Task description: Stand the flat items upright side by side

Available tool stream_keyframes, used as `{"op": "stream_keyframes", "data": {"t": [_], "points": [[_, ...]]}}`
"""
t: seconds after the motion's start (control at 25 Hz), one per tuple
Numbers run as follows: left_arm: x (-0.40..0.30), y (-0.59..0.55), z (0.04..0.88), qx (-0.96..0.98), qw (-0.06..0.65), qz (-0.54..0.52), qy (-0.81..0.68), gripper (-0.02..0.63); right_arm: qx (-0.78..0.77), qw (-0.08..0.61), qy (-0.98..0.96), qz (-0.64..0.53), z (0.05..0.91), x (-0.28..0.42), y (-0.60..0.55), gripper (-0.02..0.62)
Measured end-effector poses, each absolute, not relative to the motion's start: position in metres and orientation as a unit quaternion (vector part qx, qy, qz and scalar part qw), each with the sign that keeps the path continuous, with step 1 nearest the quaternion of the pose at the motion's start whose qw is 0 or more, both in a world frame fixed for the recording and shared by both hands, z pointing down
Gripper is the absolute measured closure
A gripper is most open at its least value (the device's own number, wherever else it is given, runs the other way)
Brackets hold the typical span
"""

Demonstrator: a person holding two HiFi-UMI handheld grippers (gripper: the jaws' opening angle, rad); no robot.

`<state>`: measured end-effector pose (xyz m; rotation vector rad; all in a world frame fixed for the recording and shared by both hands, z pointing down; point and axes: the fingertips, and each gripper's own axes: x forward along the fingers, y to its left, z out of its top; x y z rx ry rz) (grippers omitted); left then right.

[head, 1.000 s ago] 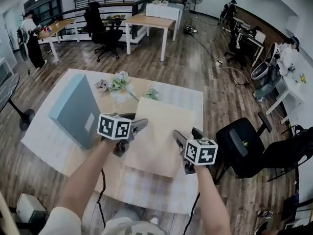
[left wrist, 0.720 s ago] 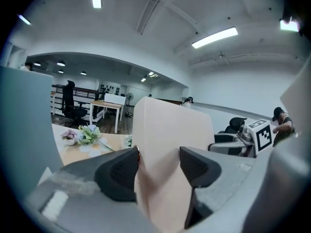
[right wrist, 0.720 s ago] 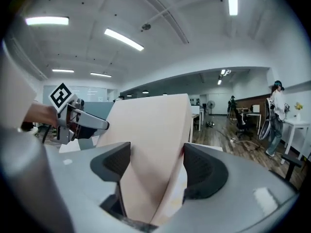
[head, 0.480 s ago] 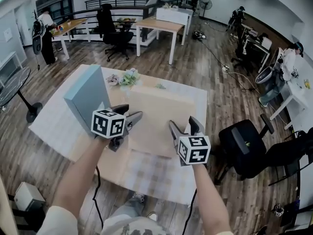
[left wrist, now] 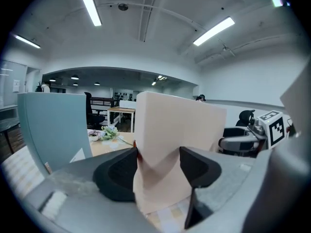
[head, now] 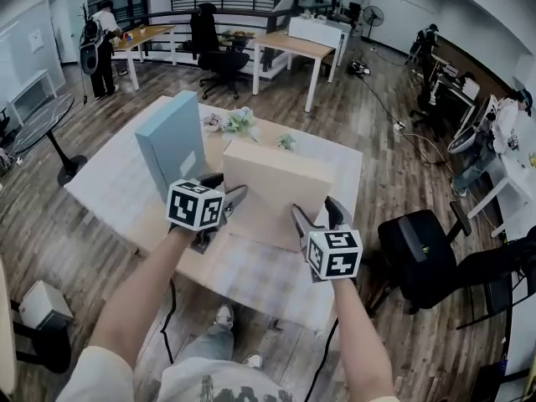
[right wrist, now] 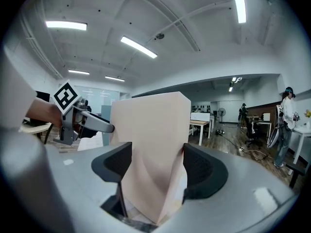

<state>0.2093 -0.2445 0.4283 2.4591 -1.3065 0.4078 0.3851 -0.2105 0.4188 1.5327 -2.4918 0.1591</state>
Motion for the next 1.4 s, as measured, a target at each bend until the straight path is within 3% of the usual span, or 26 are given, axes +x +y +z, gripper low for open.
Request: {"op": "stream_keyframes", "data": {"t": [0.56, 0.72, 1.08, 1.32, 1.4], "points": [[0.200, -0.218, 0.434, 0.838, 0.172, 0.148, -0.496, 0.334, 0.441, 0.121, -0.889, 0.034, 0.418, 0.381, -0.184, 0.270], [0.199, -0.215, 0.443, 0.833, 0.172, 0.154, -0.502, 0.334, 0.413, 0.117, -0.902, 0.037, 0.418, 0.394, -0.195, 0.248], [0.205, -0.202, 0.458, 0.837, 0.175, 0.165, -0.491, 0.334, 0.330, 0.127, -0.933, 0.068, 0.431, 0.380, -0.226, 0.132], [0.195, -0.201, 0.450, 0.836, 0.169, 0.162, -0.497, 0.334, 0.284, 0.122, -0.947, 0.082, 0.431, 0.358, -0.237, 0.117], [0.192, -0.200, 0.449, 0.834, 0.167, 0.164, -0.500, 0.334, 0.284, 0.117, -0.948, 0.083, 0.431, 0.352, -0.238, 0.142]]}}
